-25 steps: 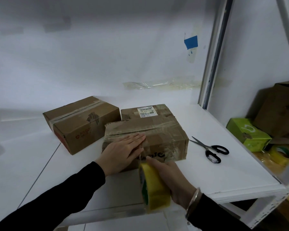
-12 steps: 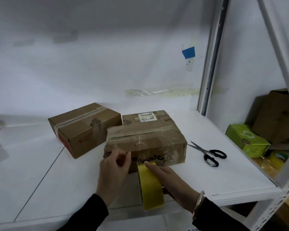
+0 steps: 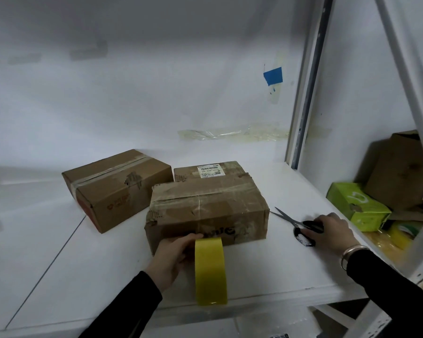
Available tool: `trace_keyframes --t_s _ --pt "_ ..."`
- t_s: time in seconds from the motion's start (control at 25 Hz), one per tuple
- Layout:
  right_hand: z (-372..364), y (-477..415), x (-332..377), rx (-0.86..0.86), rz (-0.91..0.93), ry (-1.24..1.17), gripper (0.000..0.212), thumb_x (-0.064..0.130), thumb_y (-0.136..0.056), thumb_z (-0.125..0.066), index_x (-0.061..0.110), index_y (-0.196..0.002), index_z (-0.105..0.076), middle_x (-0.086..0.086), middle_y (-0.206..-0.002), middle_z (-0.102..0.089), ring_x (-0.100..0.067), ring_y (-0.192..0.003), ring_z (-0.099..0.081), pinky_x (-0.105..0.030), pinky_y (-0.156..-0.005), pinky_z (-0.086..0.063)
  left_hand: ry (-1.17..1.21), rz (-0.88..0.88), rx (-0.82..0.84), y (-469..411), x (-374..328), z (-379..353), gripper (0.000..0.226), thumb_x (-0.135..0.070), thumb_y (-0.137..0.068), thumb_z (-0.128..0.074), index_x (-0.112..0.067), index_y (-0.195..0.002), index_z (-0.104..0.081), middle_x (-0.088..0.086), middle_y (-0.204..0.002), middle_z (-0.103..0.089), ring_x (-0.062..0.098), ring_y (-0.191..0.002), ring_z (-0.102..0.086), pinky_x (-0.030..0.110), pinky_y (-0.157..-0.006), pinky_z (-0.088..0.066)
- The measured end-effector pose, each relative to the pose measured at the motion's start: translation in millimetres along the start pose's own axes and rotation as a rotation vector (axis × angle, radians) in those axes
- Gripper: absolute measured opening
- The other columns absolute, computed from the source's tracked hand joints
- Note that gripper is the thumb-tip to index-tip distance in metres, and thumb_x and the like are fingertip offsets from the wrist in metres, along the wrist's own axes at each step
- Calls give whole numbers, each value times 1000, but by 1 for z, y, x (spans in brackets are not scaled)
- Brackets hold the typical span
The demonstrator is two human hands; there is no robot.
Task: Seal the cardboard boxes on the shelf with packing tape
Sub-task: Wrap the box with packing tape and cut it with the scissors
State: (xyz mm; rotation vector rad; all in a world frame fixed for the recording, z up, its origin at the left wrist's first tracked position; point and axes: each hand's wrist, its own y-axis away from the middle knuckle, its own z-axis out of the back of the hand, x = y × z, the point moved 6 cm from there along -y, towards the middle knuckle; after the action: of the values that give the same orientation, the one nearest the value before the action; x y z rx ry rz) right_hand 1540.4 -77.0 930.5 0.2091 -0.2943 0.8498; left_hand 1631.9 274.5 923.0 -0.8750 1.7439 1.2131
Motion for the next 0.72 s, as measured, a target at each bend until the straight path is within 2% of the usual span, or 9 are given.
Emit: trace_keyframes --t_s 0.12,0.28,0.36,0.44,0.52,0.56,0.6,0.68,0.72 --pt "2 -4 5 4 84 51 38 48 -77 -66 20 -64 -45 -12 -100 -54 -31 -100 -55 -27 -72 -35 10 27 31 -3 0 -3 20 -8 -76 -71 0 -94 -70 11 -83 -70 28 -91 -62 36 -80 -47" --pt "14 1 14 -30 146 314 40 54 -76 -64 16 -73 -53 -6 -97 -49 -26 -104 -51 -28 -76 -37 12 30 20 -4 1 -1 14 -8 -77 -70 -2 -89 -71 10 -80 -71 27 -90 -62 37 -86 -46" --pt "15 6 19 67 164 386 39 48 -79 -62 15 -70 -44 -8 -94 -48 -25 -99 -52 -24 -71 -35 10 24 16 -5 1 0 17 -9 -76 -71 -1 -91 -72 13 -89 -72 28 -95 -62 40 -89 -46" --pt "21 14 21 147 168 425 36 45 -82 -61 15 -76 -43 -8 -96 -55 -22 -98 -56 -23 -68 -38 -1 12 21 -2 -1 1 17 -8 -74 -73 -3 -90 -72 15 -95 -73 28 -96 -64 40 -89 -49" --pt "41 27 24 271 180 312 31 41 -85 -61 13 -73 -54 0 -74 -61 -11 -68 -59 -17 -52 -38 -22 -4 41 0 -3 1 17 -8 -73 -73 -3 -90 -73 15 -96 -73 28 -94 -66 37 -84 -51" --pt "52 37 29 392 192 160 28 33 -87 -61 12 -67 -59 3 -62 -60 -6 -52 -52 -14 -45 -34 -33 -12 54 2 -5 1 18 -9 -74 -72 -3 -91 -73 15 -96 -73 27 -93 -66 35 -81 -52" --pt "66 50 37 508 220 -25 23 22 -87 -63 12 -67 -61 5 -56 -60 -5 -46 -48 -13 -44 -34 -42 -21 60 3 -6 1 18 -9 -75 -71 -2 -92 -73 15 -95 -73 27 -91 -66 33 -78 -52" --pt "93 70 64 660 342 -297 13 7 -82 -67 10 -76 -56 6 -54 -62 -6 -54 -50 -17 -51 -36 -53 -31 58 7 -7 1 17 -9 -77 -70 -2 -92 -73 13 -91 -73 25 -87 -65 30 -72 -51" --pt "98 75 77 702 422 -274 17 9 -81 -70 12 -77 -54 8 -54 -62 -5 -55 -48 -19 -54 -35 -58 -32 57 9 -8 1 15 -9 -77 -69 -3 -90 -73 12 -89 -73 24 -85 -65 30 -70 -51"
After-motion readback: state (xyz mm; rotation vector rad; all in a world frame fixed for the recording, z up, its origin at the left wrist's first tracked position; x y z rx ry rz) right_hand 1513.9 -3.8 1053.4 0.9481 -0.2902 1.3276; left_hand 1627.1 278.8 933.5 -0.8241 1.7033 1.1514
